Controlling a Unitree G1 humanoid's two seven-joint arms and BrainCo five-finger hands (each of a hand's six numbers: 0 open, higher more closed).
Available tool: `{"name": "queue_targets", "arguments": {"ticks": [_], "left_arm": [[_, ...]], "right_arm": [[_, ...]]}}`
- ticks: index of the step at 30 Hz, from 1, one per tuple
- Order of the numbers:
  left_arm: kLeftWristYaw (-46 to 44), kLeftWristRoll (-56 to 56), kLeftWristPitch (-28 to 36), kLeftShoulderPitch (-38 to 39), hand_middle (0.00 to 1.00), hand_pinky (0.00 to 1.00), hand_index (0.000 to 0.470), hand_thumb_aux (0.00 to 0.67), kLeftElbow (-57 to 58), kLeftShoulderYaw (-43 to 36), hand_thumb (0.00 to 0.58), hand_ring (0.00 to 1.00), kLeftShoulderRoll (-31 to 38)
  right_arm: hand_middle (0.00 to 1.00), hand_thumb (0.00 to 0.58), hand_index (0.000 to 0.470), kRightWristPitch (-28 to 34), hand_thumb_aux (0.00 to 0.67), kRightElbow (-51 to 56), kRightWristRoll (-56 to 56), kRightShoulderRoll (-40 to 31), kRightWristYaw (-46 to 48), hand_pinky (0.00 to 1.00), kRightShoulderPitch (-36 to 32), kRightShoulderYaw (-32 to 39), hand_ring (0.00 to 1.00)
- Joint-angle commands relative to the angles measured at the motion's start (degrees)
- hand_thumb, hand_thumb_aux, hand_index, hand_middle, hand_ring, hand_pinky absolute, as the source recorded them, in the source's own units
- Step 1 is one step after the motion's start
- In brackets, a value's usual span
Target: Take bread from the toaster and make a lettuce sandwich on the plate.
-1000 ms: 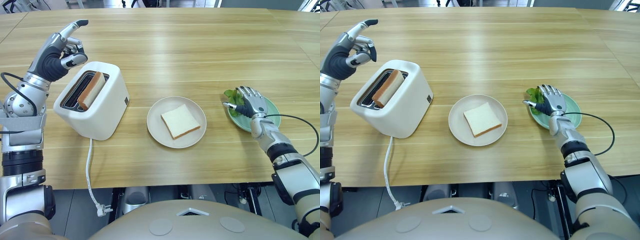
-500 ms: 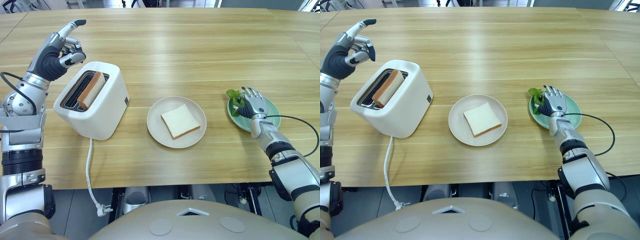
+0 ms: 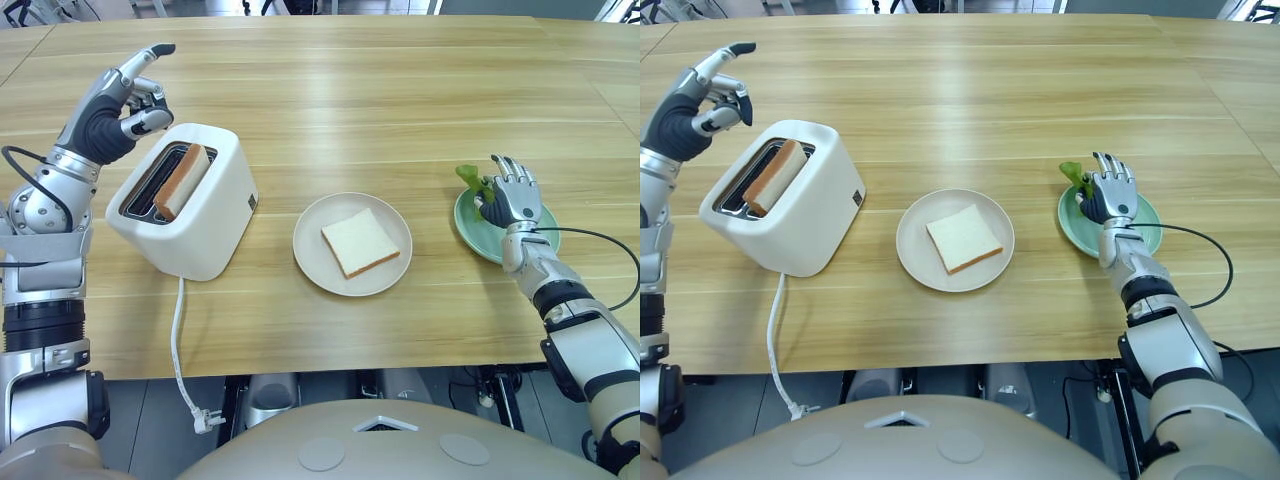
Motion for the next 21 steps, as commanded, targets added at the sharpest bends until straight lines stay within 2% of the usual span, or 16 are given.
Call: {"name": "queue_targets", "arguments": {"ticks": [1, 3, 5, 6, 7, 8, 9, 10, 14, 21], "left_arm": [[0.27, 3.16, -0.81, 1.11, 0.7, 0.7, 0.0, 0.0, 4.24, -0.06, 0.0, 0.7, 2.01], [1.11, 4.61, -1.03, 1.15, 0.69, 0.69, 0.0, 0.0, 6.04, -0.32, 0.0, 0.69, 2.73], [1.69, 5.96, -1.46, 1.57, 0.6, 0.6, 0.0, 0.0, 7.4, -0.64, 0.0, 0.6, 3.42], [2.25, 7.83, -1.18, 2.19, 0.51, 0.51, 0.0, 0.0, 8.01, -1.09, 0.0, 0.51, 4.17], [3.1, 10.14, -0.86, 2.82, 0.51, 0.51, 0.0, 0.0, 8.68, -1.6, 0.0, 0.51, 4.99], [3.87, 12.4, -0.41, 3.5, 0.25, 0.25, 0.0, 0.0, 9.21, -2.1, 0.0, 0.25, 5.78], [4.42, 13.91, -0.24, 4.06, 0.25, 0.25, 0.0, 0.0, 9.62, -2.52, 0.0, 0.25, 6.37], [4.7, 14.57, -0.27, 4.41, 0.0, 0.0, 0.0, 0.0, 9.85, -2.74, 0.0, 0.0, 6.69], [4.99, 14.9, -0.23, 5.39, 0.0, 0.0, 0.0, 0.0, 9.72, -2.62, 0.0, 0.0, 7.08], [4.73, 16.21, -0.55, 7.31, 0.0, 0.0, 0.0, 0.0, 9.0, -3.2, 0.0, 0.0, 8.54]], "right_arm": [[0.0, 0.58, 0.46, -0.64, 0.67, -4.93, 0.15, -1.16, -1.4, 0.0, 1.25, -0.45, 0.0], [0.0, 0.58, 0.46, -0.72, 0.67, -7.72, 0.05, -1.29, -1.27, 0.0, 2.08, -0.44, 0.0], [0.0, 0.58, 0.46, -0.57, 0.67, -10.79, -0.22, -1.26, -0.82, 0.0, 2.9, -0.25, 0.0], [0.0, 0.58, 0.46, -0.67, 0.67, -12.92, -0.37, -1.07, -0.27, 0.0, 3.45, -0.08, 0.0], [0.0, 0.58, 0.46, -0.58, 0.67, -14.93, -0.61, -0.85, 0.33, 0.0, 3.98, 0.16, 0.0], [0.0, 0.58, 0.46, -0.57, 0.67, -17.01, -0.81, -0.63, 0.91, 0.0, 4.57, 0.36, 0.0], [0.0, 0.58, 0.46, -0.5, 0.67, -19.19, -0.95, -0.42, 1.58, 0.0, 5.28, 0.46, 0.0], [0.0, 0.58, 0.46, -0.37, 0.67, -20.91, -1.06, -0.26, 2.19, 0.0, 5.87, 0.48, 0.0], [0.0, 0.58, 0.46, -0.07, 0.67, -28.15, -2.47, 0.88, 4.74, 0.0, 8.15, 1.27, 0.0], [0.0, 0.58, 0.46, -0.52, 0.67, -32.34, -5.94, 4.65, 8.3, 0.0, 9.2, 4.46, 0.0]]}}
